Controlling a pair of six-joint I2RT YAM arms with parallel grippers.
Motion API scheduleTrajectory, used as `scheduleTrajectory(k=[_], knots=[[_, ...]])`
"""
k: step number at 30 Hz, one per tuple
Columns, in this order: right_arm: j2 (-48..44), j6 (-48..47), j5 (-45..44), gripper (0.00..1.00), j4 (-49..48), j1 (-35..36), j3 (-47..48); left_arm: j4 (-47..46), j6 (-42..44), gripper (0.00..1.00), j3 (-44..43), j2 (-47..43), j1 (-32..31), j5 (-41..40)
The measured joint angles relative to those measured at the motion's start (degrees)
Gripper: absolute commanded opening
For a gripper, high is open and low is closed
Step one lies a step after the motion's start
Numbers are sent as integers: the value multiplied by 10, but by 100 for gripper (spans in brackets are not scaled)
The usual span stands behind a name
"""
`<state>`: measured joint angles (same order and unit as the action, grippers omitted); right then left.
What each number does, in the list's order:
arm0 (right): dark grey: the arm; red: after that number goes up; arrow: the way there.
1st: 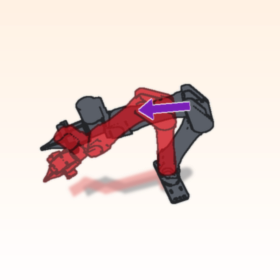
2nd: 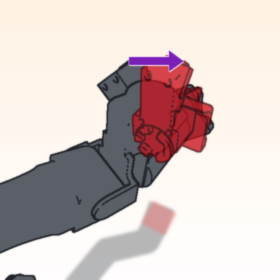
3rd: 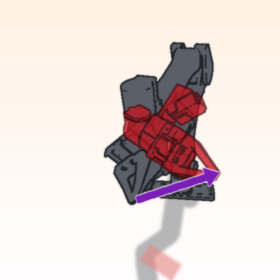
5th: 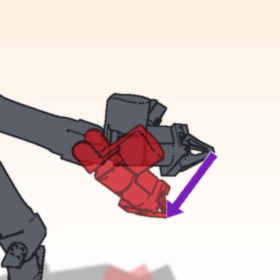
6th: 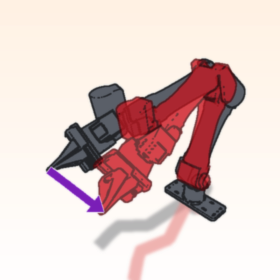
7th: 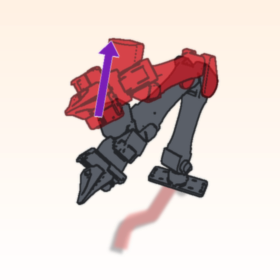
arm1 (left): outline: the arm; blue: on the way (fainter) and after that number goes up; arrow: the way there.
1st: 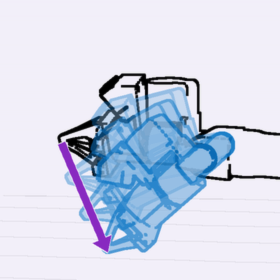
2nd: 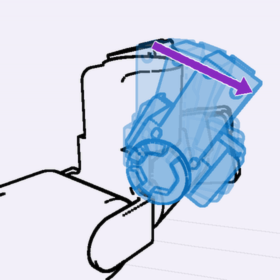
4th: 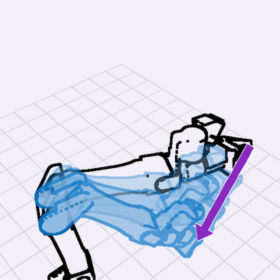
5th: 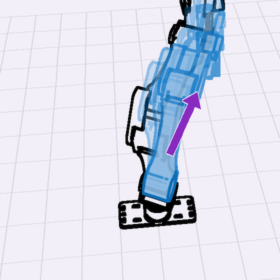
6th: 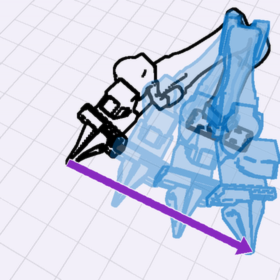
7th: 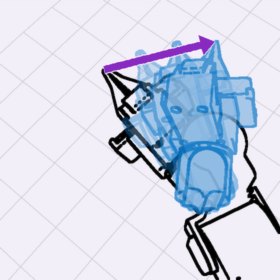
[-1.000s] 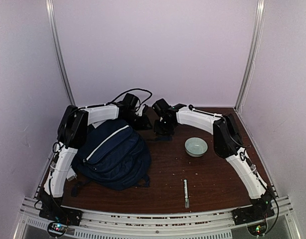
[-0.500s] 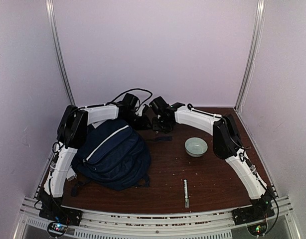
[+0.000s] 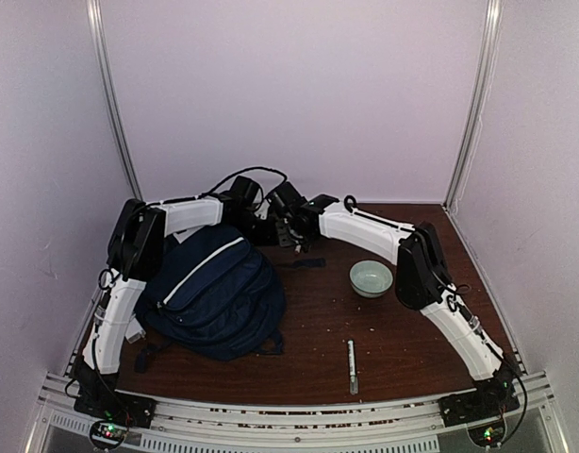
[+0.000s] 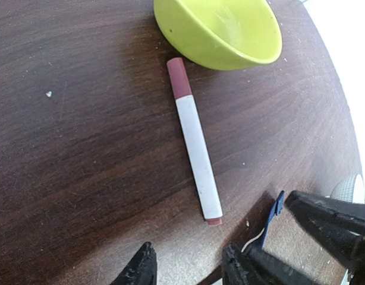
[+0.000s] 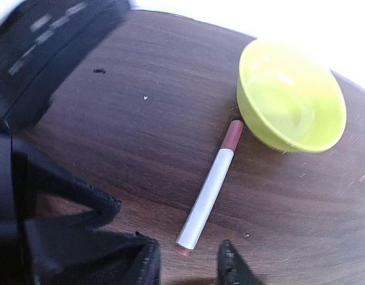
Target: Pack the student bag
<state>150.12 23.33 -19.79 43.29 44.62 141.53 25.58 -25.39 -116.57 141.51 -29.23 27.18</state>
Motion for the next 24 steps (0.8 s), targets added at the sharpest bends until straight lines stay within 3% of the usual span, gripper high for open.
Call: scheduleTrajectory(k=[4,9,15,20,24], knots=[[2,-55,-35,54,6,7,0,5,2,44,-1,0,0,-2],[-19,-23,-11,52,-1,-14,-55,16,18,48,-13,1,-2,-10],[-144,43,27,52,-51,-88,-259,45,46,57,-84,23,-19,-47],[-255,76,46,52,-106,-143,-331,113,84,59,-204,76,-51,-97],[-326,88,58,52,-160,-167,-383,170,103,61,-229,94,-80,-138]])
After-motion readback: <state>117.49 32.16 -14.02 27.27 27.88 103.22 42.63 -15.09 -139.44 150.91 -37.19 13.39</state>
